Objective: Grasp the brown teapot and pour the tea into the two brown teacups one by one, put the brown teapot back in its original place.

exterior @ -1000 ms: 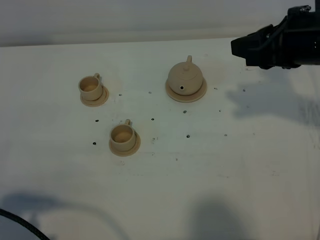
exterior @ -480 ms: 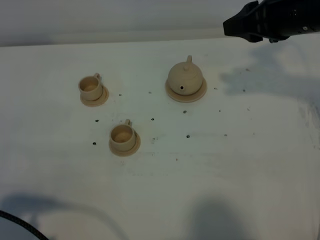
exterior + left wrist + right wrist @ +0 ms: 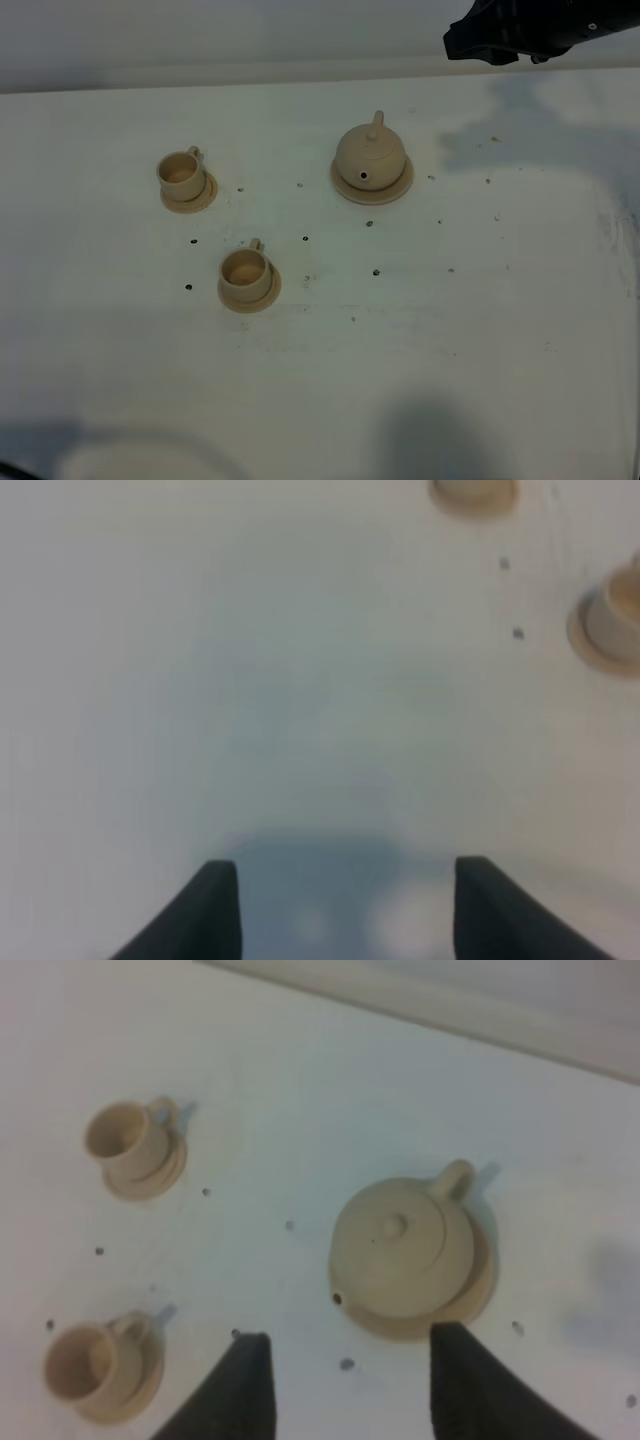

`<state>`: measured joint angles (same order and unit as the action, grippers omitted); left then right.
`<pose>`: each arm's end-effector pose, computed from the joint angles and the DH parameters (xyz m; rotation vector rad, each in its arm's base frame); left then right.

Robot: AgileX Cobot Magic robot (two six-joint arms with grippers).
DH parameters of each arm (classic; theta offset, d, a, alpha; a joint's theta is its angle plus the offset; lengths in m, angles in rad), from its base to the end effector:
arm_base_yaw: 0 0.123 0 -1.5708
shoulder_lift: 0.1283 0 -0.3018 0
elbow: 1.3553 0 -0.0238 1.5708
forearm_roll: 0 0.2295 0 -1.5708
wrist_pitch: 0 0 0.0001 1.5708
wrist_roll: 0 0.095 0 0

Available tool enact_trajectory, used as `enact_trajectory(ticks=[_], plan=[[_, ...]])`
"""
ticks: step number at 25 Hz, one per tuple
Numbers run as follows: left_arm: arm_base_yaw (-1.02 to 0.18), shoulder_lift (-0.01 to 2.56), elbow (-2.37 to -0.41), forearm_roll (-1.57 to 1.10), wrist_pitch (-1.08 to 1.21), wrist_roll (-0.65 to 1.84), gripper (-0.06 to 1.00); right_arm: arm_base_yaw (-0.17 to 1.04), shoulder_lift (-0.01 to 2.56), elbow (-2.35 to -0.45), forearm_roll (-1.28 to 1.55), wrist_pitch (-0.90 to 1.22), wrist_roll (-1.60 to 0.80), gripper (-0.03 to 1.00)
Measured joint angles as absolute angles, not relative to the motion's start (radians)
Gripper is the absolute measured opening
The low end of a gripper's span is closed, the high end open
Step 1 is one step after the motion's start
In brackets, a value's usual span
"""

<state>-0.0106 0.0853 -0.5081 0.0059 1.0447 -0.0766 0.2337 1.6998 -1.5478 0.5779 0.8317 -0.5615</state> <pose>-0.0246 0.0007 0.2713 -0.0694 2.1047 -0.0452 0.3485 0.1224 0.3609 -0.6393 2.2660 0.5347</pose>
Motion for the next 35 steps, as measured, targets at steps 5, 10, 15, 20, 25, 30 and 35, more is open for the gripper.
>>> enact_trajectory(ticks=[5,10,15,20,25,30,35], plan=[[-0.009,-0.001,-0.506,0.006,1.046,-0.077,0.47,0.237,1.786,-1.676,0.570,0.951,-0.567,0.39],[-0.009,-0.005,-0.505,0.006,1.046,-0.077,0.47,0.270,1.868,-1.795,0.555,1.052,-0.608,0.39],[-0.009,-0.005,-0.505,0.006,1.046,-0.077,0.47,0.332,1.943,-1.881,0.418,1.091,-0.619,0.39],[-0.009,-0.005,-0.505,0.006,1.046,-0.077,0.47,0.396,2.033,-1.978,0.281,1.084,-0.501,0.39],[-0.009,-0.005,-0.505,0.006,1.046,-0.077,0.47,0.441,2.137,-2.080,0.252,1.074,-0.410,0.39],[-0.009,-0.005,-0.505,0.006,1.046,-0.077,0.47,0.455,2.231,-2.193,0.219,0.995,-0.237,0.39],[-0.009,-0.005,-0.505,0.006,1.046,-0.077,0.47,0.454,2.313,-2.280,0.079,0.987,-0.099,0.40]])
